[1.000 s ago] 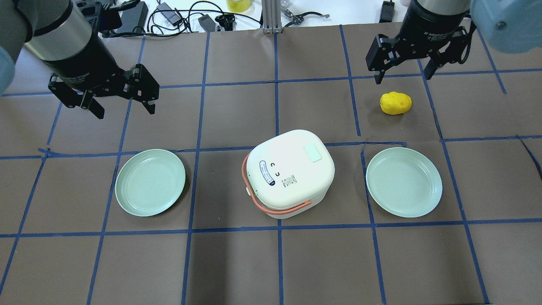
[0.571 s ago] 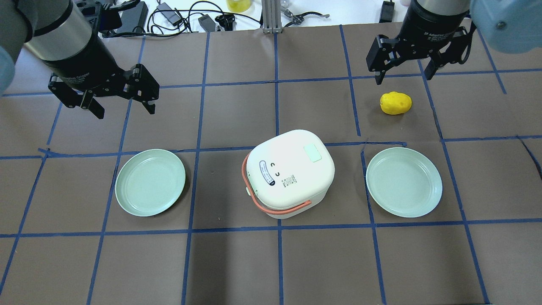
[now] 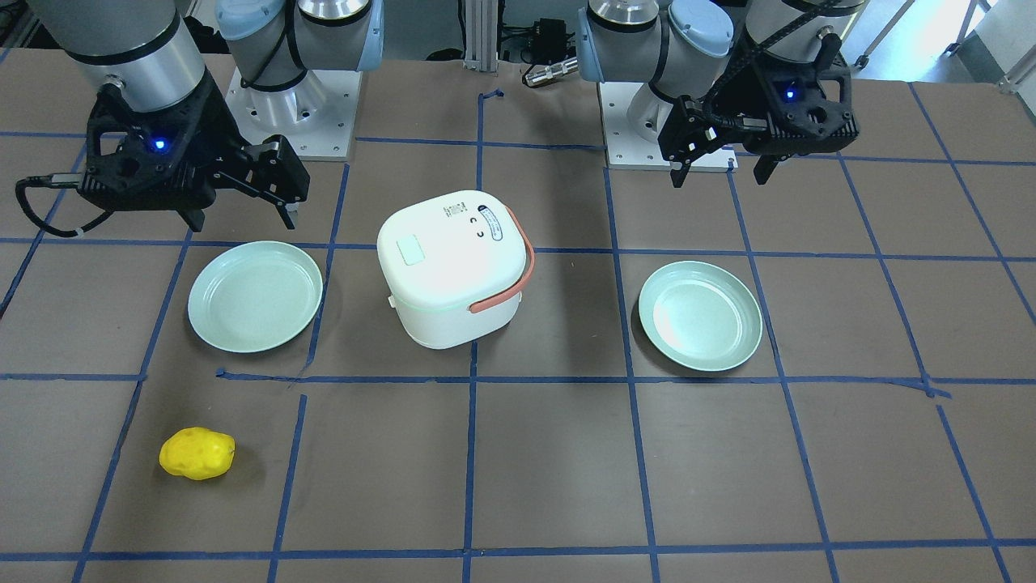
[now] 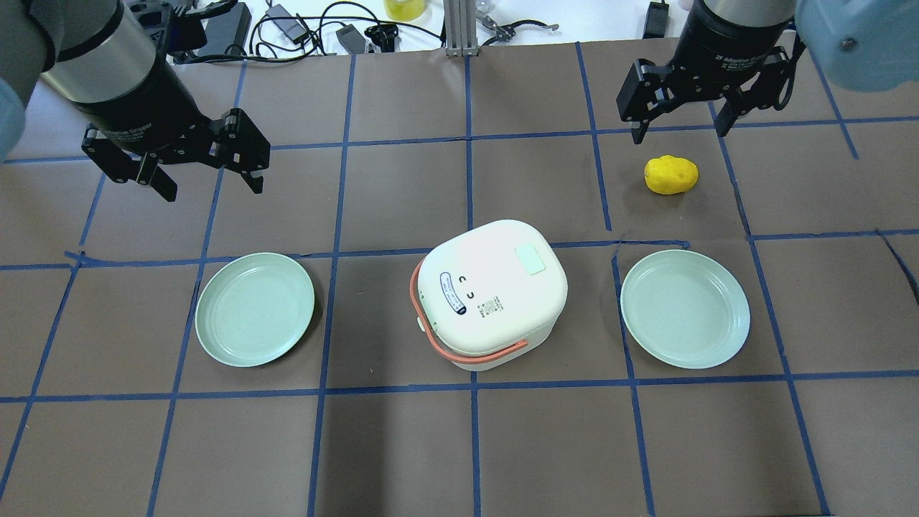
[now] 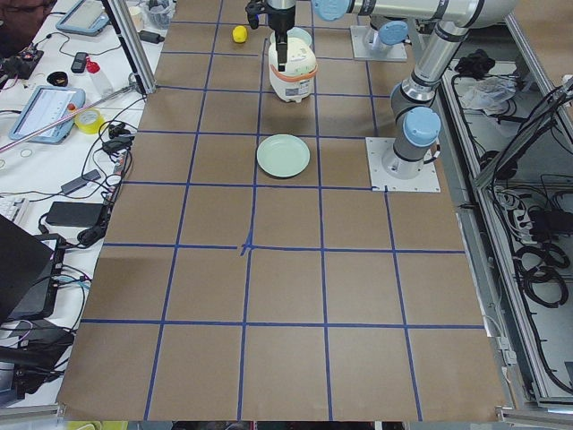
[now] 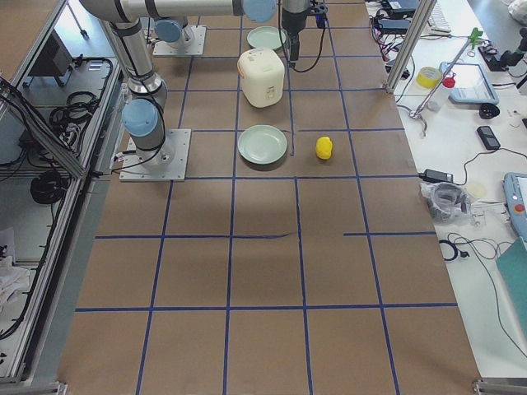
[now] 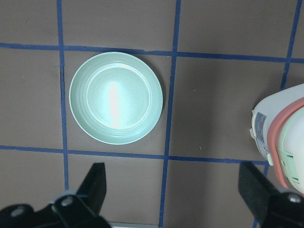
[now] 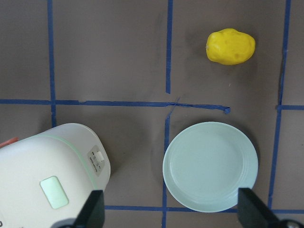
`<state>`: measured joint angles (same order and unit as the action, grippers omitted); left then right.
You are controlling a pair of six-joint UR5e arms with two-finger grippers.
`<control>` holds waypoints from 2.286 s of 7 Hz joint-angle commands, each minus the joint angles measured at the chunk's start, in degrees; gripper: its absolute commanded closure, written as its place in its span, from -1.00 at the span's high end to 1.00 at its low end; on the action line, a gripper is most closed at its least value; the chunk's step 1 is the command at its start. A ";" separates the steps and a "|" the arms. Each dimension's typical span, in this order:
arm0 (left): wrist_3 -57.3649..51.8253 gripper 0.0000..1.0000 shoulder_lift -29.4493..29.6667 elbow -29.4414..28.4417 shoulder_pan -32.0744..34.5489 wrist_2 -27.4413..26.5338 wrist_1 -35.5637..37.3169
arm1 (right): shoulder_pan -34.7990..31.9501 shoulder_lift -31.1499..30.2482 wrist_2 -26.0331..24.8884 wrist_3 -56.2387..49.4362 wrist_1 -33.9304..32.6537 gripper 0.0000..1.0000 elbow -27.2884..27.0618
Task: Press rice cooker button
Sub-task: 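Move the right gripper over the green button on the white rice cooker, then press the right gripper down on the green button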
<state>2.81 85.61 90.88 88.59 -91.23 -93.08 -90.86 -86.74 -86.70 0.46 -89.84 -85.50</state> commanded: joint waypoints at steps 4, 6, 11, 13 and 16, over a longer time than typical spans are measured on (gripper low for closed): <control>0.00 1.00 0.00 0.00 0.00 0.00 0.00 | -5.80 1.05 1.71 3.67 -0.51 -0.67 -0.81; 0.00 1.00 0.00 0.00 0.00 0.00 0.00 | -7.74 2.36 1.62 5.15 0.10 -0.86 -0.99; 0.00 1.00 0.00 0.00 0.00 0.00 0.00 | -11.87 3.77 1.71 5.25 -2.53 -1.00 -7.75; 0.00 1.00 0.00 0.00 0.00 0.00 0.00 | -13.54 4.65 1.71 5.25 -4.71 -1.00 -9.24; 0.00 1.00 0.00 0.00 0.00 0.00 0.00 | -13.72 5.44 3.81 5.08 -5.08 -1.00 -9.69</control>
<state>2.81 85.61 90.88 88.60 -91.23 -93.08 -104.52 -81.56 -83.71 5.64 -94.74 -95.07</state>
